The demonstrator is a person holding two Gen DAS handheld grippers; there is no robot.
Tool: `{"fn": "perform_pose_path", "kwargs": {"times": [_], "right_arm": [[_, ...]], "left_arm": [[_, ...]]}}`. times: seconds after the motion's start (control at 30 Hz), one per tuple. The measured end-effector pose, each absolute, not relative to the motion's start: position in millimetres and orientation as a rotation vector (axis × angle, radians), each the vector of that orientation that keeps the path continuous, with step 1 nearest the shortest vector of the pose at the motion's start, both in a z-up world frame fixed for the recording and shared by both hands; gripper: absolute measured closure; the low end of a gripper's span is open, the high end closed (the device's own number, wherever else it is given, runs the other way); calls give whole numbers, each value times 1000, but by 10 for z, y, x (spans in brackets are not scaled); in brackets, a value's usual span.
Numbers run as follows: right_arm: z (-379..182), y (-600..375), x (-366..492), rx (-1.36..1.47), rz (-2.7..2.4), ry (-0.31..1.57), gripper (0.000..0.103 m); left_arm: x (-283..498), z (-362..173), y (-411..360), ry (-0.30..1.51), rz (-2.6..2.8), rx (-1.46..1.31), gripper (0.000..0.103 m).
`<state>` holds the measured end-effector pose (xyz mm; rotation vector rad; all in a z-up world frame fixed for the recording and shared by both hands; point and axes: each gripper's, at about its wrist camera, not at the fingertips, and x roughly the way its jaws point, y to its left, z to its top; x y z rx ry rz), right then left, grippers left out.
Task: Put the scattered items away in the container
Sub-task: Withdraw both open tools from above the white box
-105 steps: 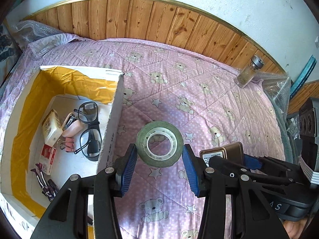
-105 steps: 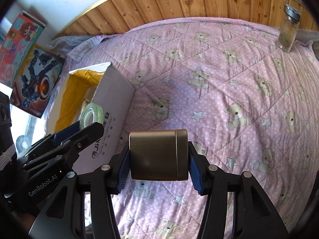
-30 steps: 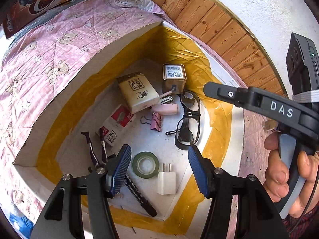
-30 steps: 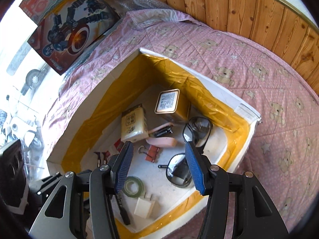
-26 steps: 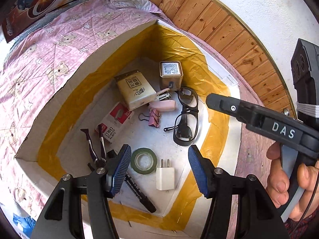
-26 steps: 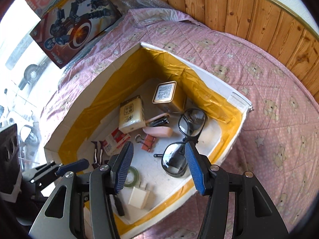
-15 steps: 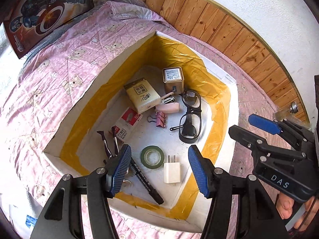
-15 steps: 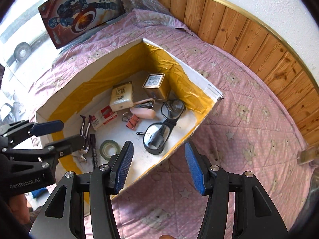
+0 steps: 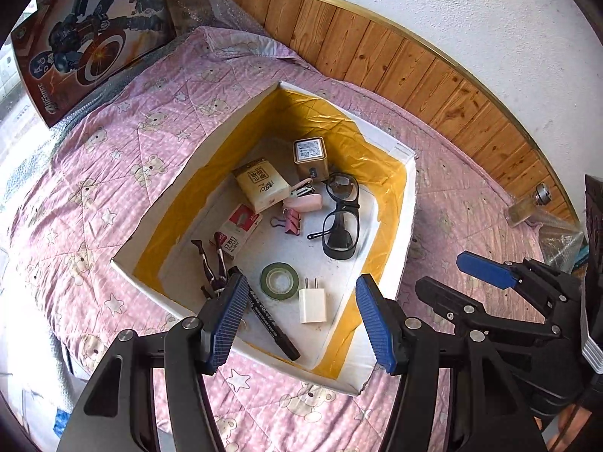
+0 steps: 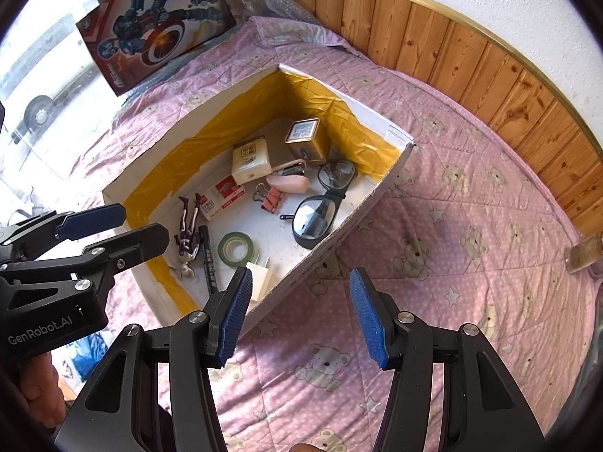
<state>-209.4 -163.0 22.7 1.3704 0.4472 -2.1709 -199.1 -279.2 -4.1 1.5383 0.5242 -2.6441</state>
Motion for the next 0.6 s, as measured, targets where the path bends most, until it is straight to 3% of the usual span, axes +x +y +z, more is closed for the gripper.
{"fn": "perform_pose_path", "kwargs": {"times": [0.6], "right_arm": [[423,-1704,-1902,1337,-2167,419,46]], "left_arm": [[-1819,175,-2822,547,-2675,1473,41]]}}
